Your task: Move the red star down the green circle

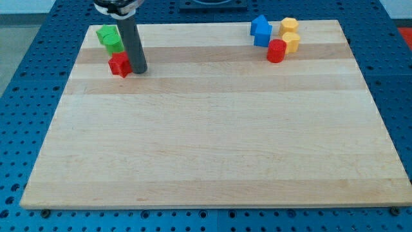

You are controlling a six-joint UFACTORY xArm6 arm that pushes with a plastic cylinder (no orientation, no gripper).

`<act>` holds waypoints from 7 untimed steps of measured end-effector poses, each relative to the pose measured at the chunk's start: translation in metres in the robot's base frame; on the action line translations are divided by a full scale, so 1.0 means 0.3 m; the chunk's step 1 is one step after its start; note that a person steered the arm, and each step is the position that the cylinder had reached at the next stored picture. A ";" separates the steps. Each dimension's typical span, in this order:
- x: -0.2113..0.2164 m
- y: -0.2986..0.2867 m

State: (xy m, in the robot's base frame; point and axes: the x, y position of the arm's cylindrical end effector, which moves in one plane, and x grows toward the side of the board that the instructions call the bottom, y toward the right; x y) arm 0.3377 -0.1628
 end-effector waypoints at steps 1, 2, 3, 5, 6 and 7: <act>-0.006 -0.004; -0.006 -0.004; 0.008 -0.015; 0.079 -0.068; 0.094 -0.120; 0.094 -0.120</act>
